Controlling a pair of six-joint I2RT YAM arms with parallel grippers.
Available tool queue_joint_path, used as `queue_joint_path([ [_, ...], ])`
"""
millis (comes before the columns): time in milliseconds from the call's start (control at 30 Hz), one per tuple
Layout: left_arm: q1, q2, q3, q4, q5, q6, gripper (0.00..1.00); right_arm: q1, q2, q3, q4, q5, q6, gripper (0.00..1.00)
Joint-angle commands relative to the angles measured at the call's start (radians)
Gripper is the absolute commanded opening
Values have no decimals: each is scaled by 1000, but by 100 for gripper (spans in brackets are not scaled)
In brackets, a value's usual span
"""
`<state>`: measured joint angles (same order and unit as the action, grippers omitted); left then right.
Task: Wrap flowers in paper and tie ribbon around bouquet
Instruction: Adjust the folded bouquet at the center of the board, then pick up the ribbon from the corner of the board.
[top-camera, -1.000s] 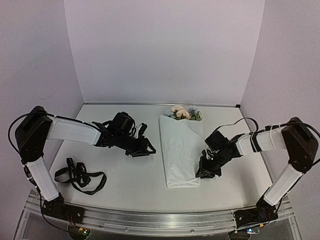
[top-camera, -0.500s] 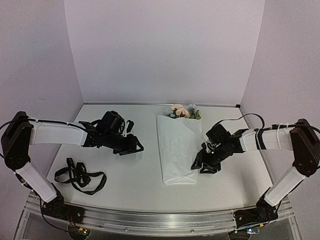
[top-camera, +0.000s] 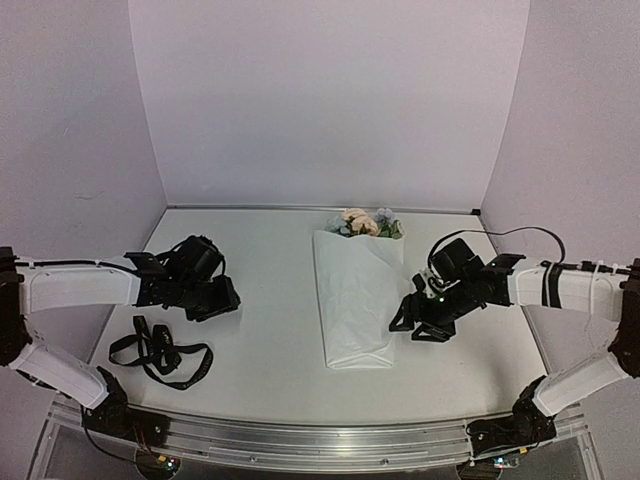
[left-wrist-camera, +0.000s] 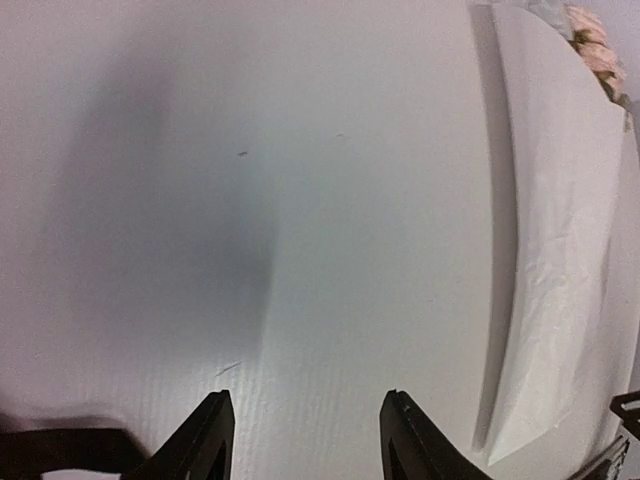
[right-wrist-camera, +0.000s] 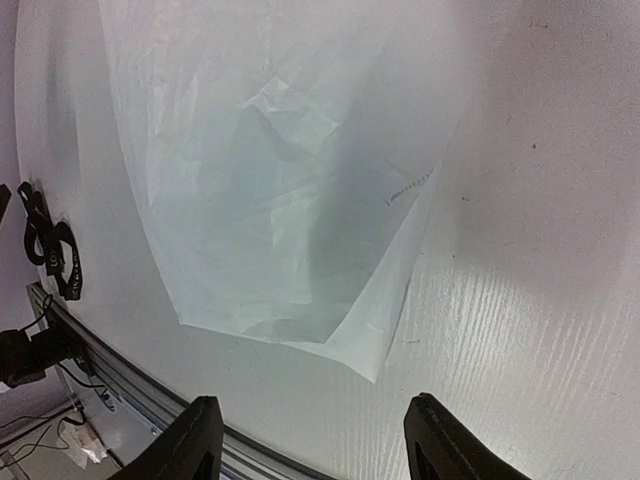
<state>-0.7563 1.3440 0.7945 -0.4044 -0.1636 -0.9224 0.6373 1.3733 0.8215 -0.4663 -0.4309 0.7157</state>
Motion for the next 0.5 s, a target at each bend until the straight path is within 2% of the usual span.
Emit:
queue_joint_path([
  [0, -1, -124, -78, -231, -197, -234, 54, 10, -81, 27, -131, 21, -85, 65],
  [200, -2, -303, -191, -392, -286, -501, 61, 53, -108, 52, -174, 15, -144, 66],
  [267, 3, -348, -214, -423, -325, -549, 63, 64, -104, 58, -174, 6, -150, 66],
  [367, 53, -352, -237, -413, -347, -522, 64, 70, -102, 60, -171, -1, -153, 66],
  [467, 143, -310, -245, -361, -300, -429, 64, 73, -103, 57, -164, -12, -151, 65],
])
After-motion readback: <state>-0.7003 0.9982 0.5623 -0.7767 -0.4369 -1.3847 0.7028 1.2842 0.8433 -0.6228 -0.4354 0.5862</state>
